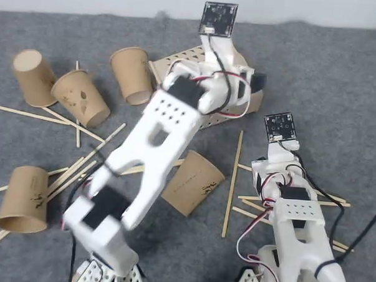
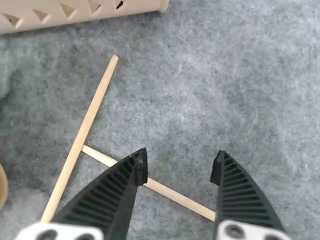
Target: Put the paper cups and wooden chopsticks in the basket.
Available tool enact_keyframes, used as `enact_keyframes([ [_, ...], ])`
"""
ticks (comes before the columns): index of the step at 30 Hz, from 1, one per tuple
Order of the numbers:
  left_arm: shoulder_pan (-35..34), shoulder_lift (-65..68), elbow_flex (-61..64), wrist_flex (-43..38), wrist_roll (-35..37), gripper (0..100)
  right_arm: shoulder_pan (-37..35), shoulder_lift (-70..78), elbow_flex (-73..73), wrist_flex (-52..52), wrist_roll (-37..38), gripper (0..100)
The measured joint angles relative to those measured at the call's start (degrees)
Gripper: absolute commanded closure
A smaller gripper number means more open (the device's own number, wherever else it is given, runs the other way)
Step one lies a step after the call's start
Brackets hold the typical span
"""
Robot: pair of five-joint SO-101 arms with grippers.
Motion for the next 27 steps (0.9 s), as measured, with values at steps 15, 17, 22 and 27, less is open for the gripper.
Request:
enact_keyframes([
  [15,-2.37,34.55,-31.47,0.7,0.88,75,0.0,0.0,0.0,0.0,2.2,77.6],
  [17,-3.16,36.75,-34.73,2.64,2.37,75,0.0,0.0,0.0,0.0,2.2,77.5],
  [22,-3.52,41.05,-42.73,7.65,4.04,75,0.0,0.0,0.0,0.0,2.2,77.5],
  [27,-3.43,46.24,-48.18,8.79,4.57,75,0.0,0.0,0.0,0.0,2.2,77.5],
])
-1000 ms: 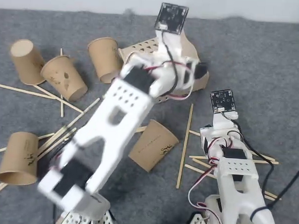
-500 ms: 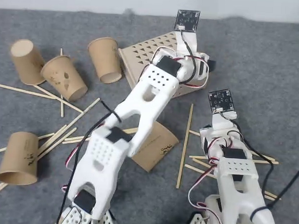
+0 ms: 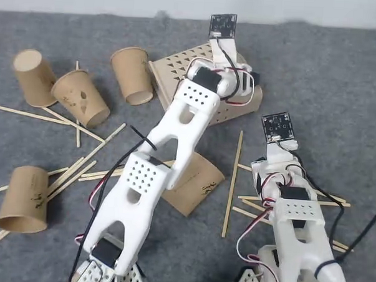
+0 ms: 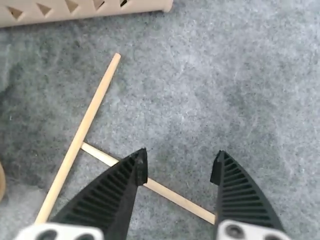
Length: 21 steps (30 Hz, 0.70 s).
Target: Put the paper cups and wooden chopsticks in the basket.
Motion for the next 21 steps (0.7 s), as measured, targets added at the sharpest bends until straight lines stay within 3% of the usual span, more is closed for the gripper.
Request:
enact_keyframes([
  [16,1.58,14.24,-19.16,0.44,0.09,76,0.0,0.0,0.0,0.0,0.0,77.5],
  [21,4.22,14.68,-23.03,5.54,-3.34,100,0.0,0.0,0.0,0.0,0.0,77.5],
])
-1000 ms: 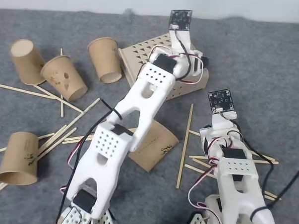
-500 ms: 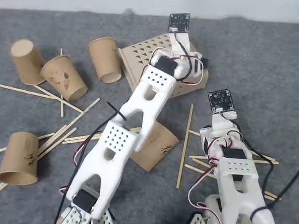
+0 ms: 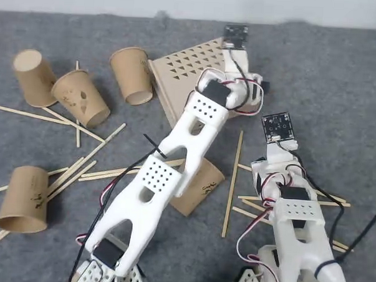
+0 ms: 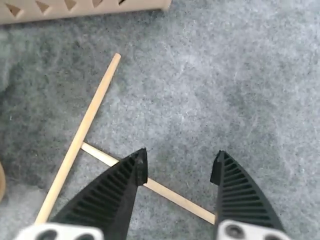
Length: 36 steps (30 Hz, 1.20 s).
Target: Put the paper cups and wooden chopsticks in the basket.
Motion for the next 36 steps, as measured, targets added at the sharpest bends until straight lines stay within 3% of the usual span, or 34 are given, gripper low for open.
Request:
enact_keyframes([
  [5,3.08,0.18,-5.54,4.13,-5.19,99,0.0,0.0,0.0,0.0,0.0,77.5],
  [12,3.96,0.0,-6.86,7.47,-5.01,99,0.0,0.0,0.0,0.0,0.0,77.5],
  [18,4.92,-8.0,-6.86,12.84,-4.84,99,0.0,0.0,0.0,0.0,0.0,77.6],
  [27,4.66,-25.85,-7.12,17.49,6.33,99,0.0,0.35,0.0,-0.18,0.0,77.8],
  [36,4.57,-28.48,-7.12,18.2,9.49,99,0.0,0.35,0.0,-0.18,0.0,77.8],
])
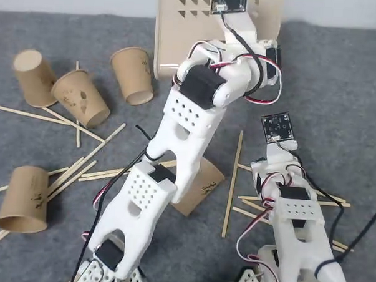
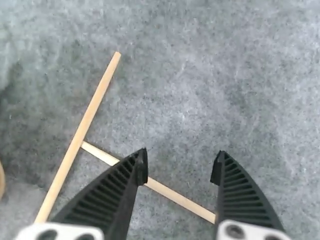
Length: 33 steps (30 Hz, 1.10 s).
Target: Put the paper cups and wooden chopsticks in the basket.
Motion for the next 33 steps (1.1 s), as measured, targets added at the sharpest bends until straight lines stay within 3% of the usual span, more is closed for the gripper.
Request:
enact_keyframes([
  [9,-3.43,13.1,-0.35,0.18,0.0,98,0.0,0.0,0.0,0.0,0.0,77.8],
  [16,-4.22,20.66,-0.35,0.35,-1.14,74,0.0,0.0,0.0,0.0,0.0,77.8],
  [21,-4.4,21.45,-0.62,3.43,-3.6,76,0.0,0.0,0.0,0.0,0.0,77.8],
  [30,-5.71,21.45,-0.79,9.23,-32.53,86,0.0,0.0,0.0,0.0,0.0,77.8],
  [33,-5.54,21.45,-0.79,9.32,-36.84,86,0.0,0.0,0.0,0.0,0.0,77.8],
])
